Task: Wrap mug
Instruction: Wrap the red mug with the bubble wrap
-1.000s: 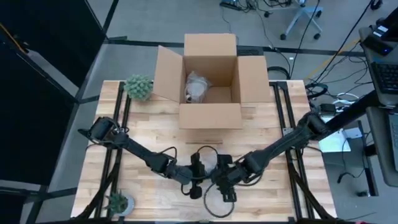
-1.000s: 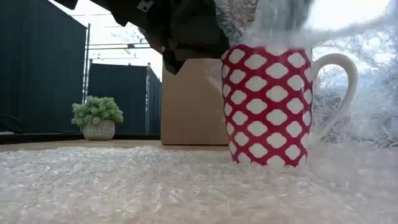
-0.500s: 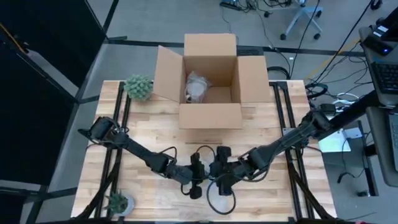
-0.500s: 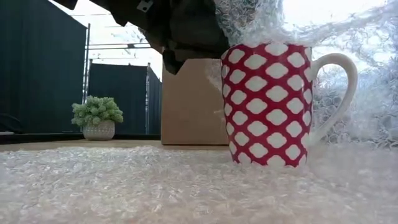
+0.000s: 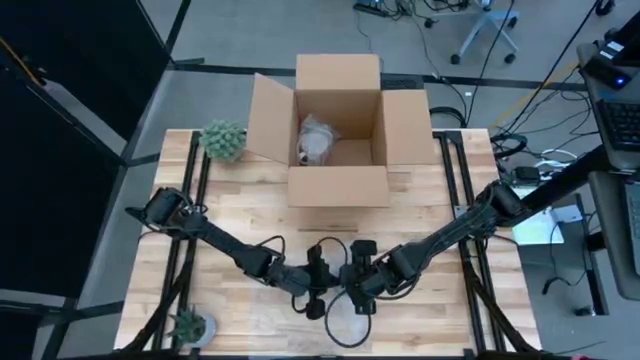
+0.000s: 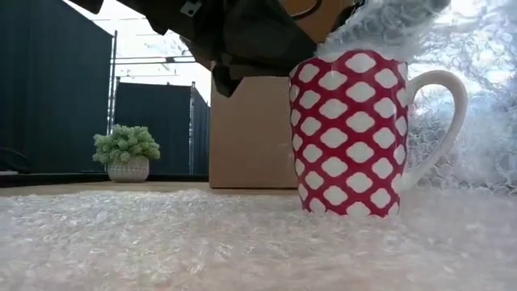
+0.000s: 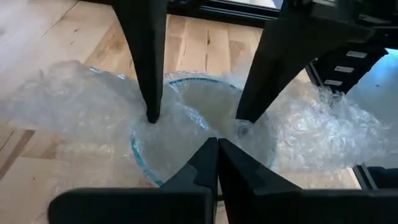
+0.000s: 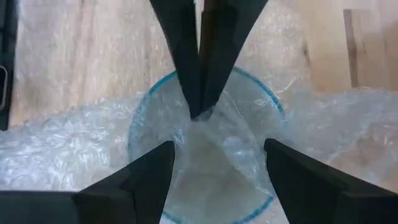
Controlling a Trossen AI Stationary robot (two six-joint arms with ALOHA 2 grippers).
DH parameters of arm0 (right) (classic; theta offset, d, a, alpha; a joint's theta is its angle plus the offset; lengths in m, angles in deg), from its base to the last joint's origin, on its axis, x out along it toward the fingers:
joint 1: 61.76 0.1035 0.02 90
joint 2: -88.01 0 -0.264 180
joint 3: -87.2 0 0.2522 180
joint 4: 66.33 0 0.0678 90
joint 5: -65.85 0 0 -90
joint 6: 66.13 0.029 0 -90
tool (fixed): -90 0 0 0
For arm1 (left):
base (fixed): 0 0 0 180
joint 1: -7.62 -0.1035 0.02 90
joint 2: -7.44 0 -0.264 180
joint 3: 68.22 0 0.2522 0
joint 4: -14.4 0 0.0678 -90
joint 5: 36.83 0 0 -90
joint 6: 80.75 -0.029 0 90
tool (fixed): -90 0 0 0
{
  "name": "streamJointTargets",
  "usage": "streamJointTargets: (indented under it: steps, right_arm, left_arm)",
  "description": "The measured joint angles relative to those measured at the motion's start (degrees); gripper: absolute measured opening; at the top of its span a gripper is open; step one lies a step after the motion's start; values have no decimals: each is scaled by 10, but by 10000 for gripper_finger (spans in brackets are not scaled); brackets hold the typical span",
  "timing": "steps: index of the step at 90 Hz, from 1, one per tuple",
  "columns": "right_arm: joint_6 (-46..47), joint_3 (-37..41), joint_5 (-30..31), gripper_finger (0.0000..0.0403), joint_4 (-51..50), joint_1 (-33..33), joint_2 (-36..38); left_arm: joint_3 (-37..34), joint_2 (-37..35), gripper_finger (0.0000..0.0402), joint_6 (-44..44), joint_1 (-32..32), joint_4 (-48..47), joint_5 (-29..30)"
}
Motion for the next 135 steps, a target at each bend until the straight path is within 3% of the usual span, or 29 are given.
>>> streamJointTargets:
  steps: [25, 52, 57, 71, 94, 135]
  right_arm:
    - [-25, 28, -20, 184, 47, -15, -18]
    - [-31, 27, -44, 22, 61, -22, -51]
    - [-34, 26, -59, 8, 67, -23, -63]
    - [-31, 26, -66, 18, 74, -23, -64]
    - [-3, 23, -80, 21, 56, -23, 1]
    - [-24, 18, -70, 119, 21, -23, 57]
  left_arm:
    - [0, 0, 0, 0, 0, 2, -1]
    - [0, 0, 0, 0, 0, 7, -3]
    - [0, 0, 0, 0, 0, 6, -2]
    - [0, 0, 0, 0, 0, 5, -3]
    - [0, 0, 0, 0, 0, 5, -3]
    - [0, 0, 0, 0, 0, 3, -4]
